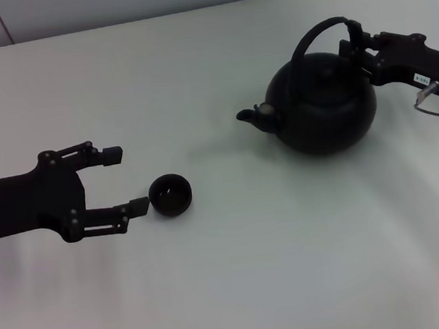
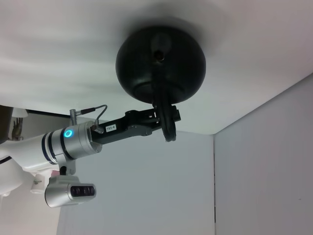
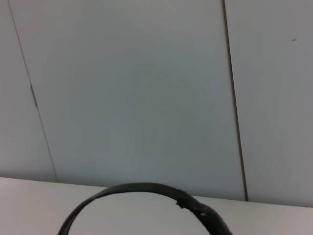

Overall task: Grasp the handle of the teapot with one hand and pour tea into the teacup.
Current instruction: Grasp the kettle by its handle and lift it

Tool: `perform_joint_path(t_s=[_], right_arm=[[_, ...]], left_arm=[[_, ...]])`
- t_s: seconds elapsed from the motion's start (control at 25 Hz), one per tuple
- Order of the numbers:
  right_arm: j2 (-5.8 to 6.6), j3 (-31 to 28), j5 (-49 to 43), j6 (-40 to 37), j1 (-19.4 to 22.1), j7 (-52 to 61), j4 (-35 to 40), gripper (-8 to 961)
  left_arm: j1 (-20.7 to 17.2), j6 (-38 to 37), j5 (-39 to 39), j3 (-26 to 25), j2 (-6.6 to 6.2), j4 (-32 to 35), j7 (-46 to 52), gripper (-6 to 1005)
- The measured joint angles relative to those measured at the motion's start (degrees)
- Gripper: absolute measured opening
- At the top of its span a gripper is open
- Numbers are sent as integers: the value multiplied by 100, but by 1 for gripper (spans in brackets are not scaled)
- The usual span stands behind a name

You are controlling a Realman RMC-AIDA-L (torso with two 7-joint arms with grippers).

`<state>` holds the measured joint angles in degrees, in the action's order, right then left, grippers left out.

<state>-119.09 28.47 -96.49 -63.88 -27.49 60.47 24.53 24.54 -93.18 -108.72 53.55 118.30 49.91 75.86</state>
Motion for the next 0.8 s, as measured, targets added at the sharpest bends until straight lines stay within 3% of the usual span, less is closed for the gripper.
perform_joint_path(t_s=[0.24, 0.8], right_arm=[[9, 0, 2, 121, -67, -16, -14, 111], [1, 1, 1, 203, -99, -9, 9, 98]], left_arm=[[0, 7, 1, -8, 0, -8, 8, 864], [33, 11, 0, -21, 4, -7, 8, 863]])
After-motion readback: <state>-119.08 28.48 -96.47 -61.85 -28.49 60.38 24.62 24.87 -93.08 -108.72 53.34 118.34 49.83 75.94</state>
